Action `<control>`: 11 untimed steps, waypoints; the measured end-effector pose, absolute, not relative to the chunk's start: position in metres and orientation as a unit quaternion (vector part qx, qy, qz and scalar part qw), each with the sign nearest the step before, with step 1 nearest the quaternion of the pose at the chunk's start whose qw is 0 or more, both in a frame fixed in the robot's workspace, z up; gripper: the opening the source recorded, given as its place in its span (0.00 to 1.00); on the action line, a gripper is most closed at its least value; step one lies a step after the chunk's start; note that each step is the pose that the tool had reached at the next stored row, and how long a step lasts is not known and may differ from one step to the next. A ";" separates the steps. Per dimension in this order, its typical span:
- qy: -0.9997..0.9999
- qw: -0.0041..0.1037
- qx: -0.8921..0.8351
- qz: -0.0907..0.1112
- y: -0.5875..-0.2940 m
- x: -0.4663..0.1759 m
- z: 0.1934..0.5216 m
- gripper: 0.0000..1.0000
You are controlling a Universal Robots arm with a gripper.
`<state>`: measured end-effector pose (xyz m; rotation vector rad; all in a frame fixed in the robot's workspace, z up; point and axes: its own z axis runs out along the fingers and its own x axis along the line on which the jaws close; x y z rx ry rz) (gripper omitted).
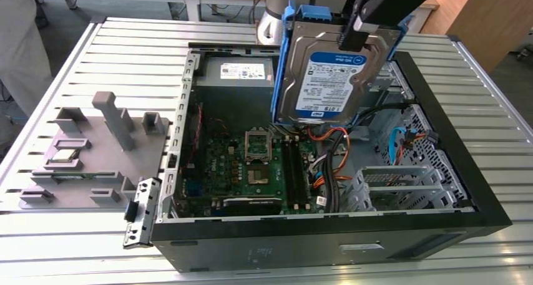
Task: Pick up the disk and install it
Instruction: 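Pick up the disk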
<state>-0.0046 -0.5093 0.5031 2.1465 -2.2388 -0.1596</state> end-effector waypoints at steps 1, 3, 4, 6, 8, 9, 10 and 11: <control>-0.721 0.018 0.691 -0.051 -0.510 -0.003 0.503 0.35; -0.721 0.018 0.691 -0.051 -0.511 0.000 0.503 0.35; -0.721 0.018 0.691 -0.051 -0.512 0.001 0.503 0.35; -0.721 0.018 0.690 -0.051 -0.513 0.005 0.503 0.35; -0.722 0.018 0.690 -0.051 -0.515 0.008 0.502 0.35; -0.722 0.018 0.690 -0.051 -0.515 0.010 0.502 0.35; -0.722 0.018 0.690 -0.051 -0.516 0.011 0.502 0.35; -0.722 0.018 0.690 -0.051 -0.517 0.013 0.502 0.35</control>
